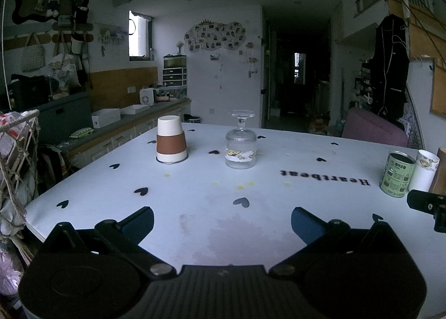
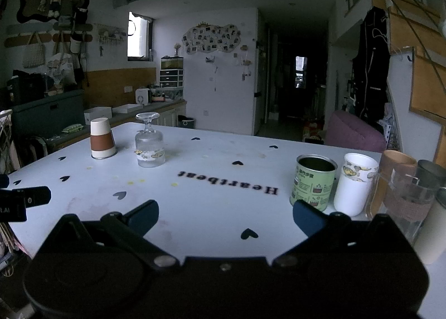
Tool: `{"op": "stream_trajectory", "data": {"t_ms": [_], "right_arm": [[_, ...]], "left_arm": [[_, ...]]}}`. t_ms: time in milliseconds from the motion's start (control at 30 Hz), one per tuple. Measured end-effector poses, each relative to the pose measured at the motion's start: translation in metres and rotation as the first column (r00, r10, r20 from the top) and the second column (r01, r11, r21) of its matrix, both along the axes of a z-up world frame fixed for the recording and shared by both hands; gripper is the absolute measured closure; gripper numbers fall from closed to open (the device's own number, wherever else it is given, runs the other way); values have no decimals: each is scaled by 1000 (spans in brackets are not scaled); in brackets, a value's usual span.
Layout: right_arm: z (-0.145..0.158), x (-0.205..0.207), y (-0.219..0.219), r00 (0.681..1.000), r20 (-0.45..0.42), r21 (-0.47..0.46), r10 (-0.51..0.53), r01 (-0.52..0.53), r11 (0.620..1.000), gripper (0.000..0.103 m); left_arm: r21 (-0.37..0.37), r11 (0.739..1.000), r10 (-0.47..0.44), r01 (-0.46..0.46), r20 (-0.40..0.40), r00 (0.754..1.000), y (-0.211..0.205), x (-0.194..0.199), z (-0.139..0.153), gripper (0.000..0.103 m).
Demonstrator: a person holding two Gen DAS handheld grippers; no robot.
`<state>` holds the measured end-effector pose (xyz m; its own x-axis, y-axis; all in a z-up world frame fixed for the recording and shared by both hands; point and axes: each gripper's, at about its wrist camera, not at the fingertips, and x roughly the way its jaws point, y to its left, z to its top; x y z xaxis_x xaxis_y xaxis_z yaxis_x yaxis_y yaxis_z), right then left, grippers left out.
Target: Flip cup upright
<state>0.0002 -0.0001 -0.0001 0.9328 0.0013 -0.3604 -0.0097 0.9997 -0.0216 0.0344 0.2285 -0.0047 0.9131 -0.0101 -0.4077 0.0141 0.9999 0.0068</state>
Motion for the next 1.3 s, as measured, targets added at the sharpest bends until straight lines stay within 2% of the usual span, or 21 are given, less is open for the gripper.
{"op": "stream_trajectory", "data": {"t_ms": [1233, 1300], "right_arm": [[0, -1, 0, 1000, 0, 2, -1, 1, 1000, 0], [0, 3, -12, 1000, 1, 4, -2, 2, 1000, 0]], "left_arm": [[-6, 1000, -7, 7, -2, 1000, 0, 3, -5, 0], [-17, 1000, -15, 15, 0, 1000, -1, 8, -4, 0]]}}
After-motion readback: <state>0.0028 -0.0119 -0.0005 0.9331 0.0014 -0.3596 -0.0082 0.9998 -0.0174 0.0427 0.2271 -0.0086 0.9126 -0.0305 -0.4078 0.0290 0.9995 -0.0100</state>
